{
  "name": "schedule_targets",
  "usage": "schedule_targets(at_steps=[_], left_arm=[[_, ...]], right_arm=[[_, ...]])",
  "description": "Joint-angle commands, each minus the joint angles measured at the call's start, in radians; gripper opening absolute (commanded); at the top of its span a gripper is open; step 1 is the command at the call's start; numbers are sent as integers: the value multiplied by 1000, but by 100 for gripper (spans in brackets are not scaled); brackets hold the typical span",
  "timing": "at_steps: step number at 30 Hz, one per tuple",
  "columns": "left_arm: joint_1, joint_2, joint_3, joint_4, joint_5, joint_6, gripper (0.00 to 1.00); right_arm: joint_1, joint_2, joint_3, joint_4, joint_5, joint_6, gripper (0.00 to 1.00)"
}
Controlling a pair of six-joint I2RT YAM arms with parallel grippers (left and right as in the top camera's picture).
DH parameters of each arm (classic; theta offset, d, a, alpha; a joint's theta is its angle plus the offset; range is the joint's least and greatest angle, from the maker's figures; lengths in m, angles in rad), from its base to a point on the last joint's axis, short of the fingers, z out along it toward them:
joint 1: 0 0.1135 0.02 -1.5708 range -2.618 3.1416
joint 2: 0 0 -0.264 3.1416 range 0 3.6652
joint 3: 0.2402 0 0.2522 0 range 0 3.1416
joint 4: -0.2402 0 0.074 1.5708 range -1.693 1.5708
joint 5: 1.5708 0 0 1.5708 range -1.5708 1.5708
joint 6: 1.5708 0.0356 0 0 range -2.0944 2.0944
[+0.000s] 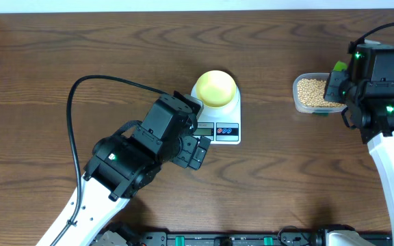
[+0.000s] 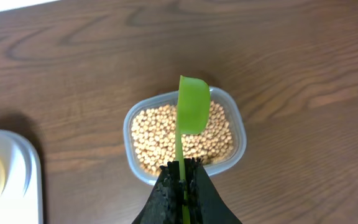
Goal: Scoop item into bowl and weigh 50g on scale
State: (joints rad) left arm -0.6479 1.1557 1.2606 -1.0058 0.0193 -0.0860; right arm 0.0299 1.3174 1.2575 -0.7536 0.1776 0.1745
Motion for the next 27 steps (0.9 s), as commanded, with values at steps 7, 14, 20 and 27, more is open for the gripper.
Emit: schedule_targets(at_steps=[7,14,20,27], left_arm=[[3,0,-4,0,-12,-13,98],[3,11,-4,27,-12,-13,98],[3,110,-4,65,103,-13,98],[3,268,-4,26,182,-13,98]], right_arm=[[-3,37,16,47,179,88,1],[-2,104,16,71,110,136,1],[-2,94,17,72,71,136,1],[-1,58,17,47,52,136,1]])
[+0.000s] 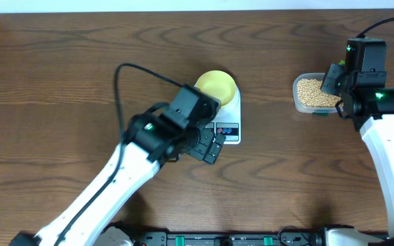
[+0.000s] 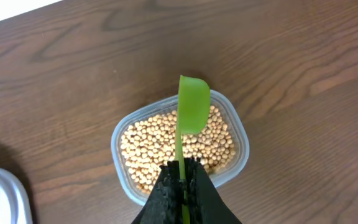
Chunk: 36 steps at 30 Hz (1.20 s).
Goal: Scoop item into bowl and weigh 50g on scale
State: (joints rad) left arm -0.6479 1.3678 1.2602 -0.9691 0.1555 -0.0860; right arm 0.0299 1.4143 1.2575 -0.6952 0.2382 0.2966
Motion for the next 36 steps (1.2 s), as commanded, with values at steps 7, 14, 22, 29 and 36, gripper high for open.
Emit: schedule_targets(at_steps=[7,14,22,29,36], left_arm=[[2,183,-4,18,129,-28,98],[2,346,-4,121,236,-21,98],[2,389,-4,229,237,-19,98],[1,389,-4,251,237,87,98],[-6,391,-7,279,237,187,98]], right_arm=[[28,-51,17,-54,-9,13,1],[63,-57,17,-92,-9,13,1],[70,-83,17,-124,-13,14,1],[70,-89,17,-136,-13,14,1],[70,-89,17,-135,-35,14,1]])
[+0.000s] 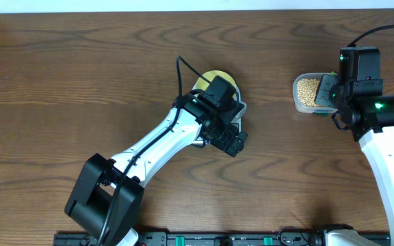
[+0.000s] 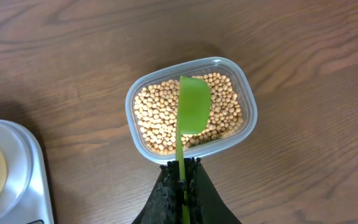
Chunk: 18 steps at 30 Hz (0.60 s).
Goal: Scoop item into bowl and weigh 50g on scale
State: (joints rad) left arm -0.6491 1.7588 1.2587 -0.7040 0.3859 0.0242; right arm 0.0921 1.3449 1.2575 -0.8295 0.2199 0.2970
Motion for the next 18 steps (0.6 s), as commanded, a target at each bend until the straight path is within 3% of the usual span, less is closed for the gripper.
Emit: schedule_targets(at_steps=[1,18], left_arm=[[-6,1,-6,23,6,84,98],[-20,109,-7,60,-39,115,98]], right_arm=[[8,-19,17,-1,-21,14,1],[8,-19,17,-2,-21,14,1]])
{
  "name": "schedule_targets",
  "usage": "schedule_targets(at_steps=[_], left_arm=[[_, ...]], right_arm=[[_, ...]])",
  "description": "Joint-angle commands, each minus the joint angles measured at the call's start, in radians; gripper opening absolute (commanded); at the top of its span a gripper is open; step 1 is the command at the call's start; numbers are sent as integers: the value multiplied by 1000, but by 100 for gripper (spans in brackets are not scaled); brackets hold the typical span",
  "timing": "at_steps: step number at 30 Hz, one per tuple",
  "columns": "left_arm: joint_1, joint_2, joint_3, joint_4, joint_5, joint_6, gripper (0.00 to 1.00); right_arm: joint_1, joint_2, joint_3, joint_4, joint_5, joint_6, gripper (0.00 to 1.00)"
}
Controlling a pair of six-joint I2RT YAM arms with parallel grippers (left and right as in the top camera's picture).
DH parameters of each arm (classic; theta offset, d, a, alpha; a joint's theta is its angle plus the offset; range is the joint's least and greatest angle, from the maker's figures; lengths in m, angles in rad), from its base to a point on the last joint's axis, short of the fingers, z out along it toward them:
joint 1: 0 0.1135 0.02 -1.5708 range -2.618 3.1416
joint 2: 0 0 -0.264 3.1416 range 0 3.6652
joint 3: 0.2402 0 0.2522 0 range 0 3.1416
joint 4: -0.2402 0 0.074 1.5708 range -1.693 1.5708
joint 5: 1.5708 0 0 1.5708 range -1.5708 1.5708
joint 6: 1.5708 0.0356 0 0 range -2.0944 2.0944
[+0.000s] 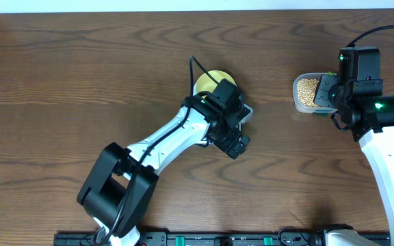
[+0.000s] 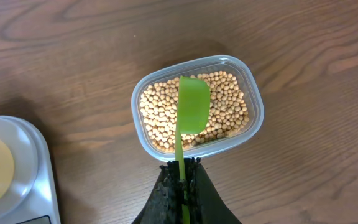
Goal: Scoop item into bowl and weigh 50g on scale
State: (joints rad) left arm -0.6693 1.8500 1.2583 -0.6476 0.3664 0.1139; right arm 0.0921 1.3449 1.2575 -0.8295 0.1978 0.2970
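Observation:
My right gripper (image 2: pixel 181 167) is shut on the handle of a green scoop (image 2: pixel 193 112). The scoop's bowl hangs over a clear tub of soybeans (image 2: pixel 225 99), which shows at the right in the overhead view as the tub (image 1: pixel 308 92). The white scale (image 2: pixel 23 180) carries the yellow bowl (image 1: pixel 214 78), and my left arm covers most of the scale. My left gripper (image 1: pixel 235 143) sits just off the scale's front right corner. Its fingers are together with nothing seen between them.
The brown wooden table (image 1: pixel 81 82) stretches bare to the left and in front. A black cable (image 1: pixel 195 68) loops from the left arm past the bowl. The table's far edge meets a white wall strip (image 1: pixel 183 5).
My left arm has shifted slightly further over the scale, with its gripper still by the front right corner. The right gripper has edged a little left, scoop still over the beans.
My left gripper was first at the scale's front left, by the display. It was then in front of the buttons, then at the front right corner, where it stays. My right gripper held the scoop over the soybean tub throughout, shifting only a little.

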Motion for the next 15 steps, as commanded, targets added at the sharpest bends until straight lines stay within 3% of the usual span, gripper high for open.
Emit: schedule_targets(at_steps=[1,15], left_arm=[[0,23,-6,6,-19,32,98],[0,28,-7,29,-54,63,98]], right_arm=[[8,-19,17,-2,1,14,1],[8,-19,17,-2,1,13,1]])
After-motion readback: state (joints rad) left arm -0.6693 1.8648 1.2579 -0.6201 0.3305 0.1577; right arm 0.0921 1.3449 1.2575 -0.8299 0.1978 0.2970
